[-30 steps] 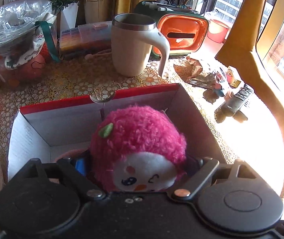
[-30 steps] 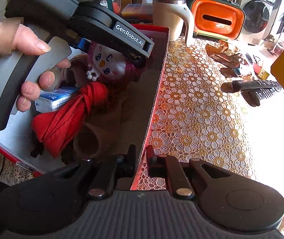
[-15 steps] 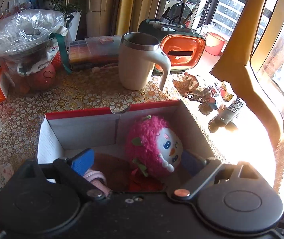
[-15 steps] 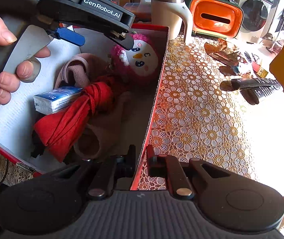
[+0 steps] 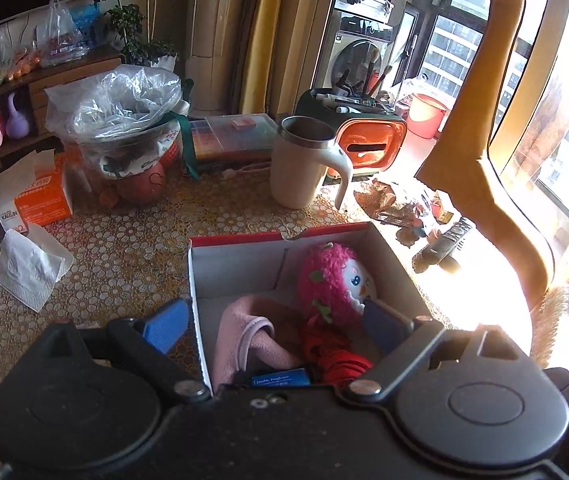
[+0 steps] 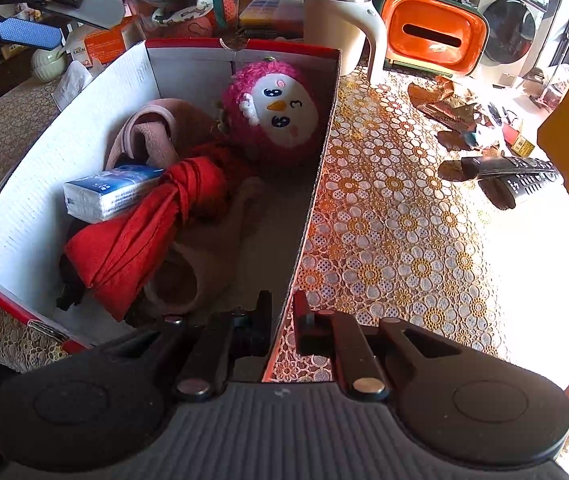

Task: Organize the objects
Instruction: 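Move the left tool back to the white cable on the table, then close the left tool on the coiled white cable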

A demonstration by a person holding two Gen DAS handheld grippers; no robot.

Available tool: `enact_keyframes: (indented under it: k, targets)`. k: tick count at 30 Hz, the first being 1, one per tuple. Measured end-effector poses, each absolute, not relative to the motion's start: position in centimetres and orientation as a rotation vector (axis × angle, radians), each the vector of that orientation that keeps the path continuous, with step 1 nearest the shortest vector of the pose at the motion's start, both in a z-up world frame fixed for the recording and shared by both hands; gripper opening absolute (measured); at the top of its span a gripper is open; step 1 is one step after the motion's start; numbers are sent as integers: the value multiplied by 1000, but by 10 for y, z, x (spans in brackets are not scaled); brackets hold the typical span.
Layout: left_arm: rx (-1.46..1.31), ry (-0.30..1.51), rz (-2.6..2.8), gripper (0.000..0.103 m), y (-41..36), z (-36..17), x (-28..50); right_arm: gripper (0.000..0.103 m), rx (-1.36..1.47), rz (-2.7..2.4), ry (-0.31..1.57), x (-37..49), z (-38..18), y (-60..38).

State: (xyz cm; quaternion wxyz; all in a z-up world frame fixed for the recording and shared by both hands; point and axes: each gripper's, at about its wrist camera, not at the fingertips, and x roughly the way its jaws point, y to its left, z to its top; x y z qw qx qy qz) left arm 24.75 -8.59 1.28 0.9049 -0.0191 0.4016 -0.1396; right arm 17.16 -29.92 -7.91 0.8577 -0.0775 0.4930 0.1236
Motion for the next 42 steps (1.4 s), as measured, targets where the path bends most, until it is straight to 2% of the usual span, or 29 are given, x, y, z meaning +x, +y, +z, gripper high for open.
enact_keyframes:
  k: [14,25,33,42]
  targets:
    - [-30,829,-177,101,2,17,197,11,-186,228,1054,170,-83,-295]
    - [-67,876,-52,101,56,-34,179,11,-192,207,1057,170,-83,-292]
    - [-20,918,-34,101,60,-80,178,11,-182,200,1064,171,-84,-292]
    - [-15,919,19,84,55,-107,194,11,-190,205,1067,171,-82,-289]
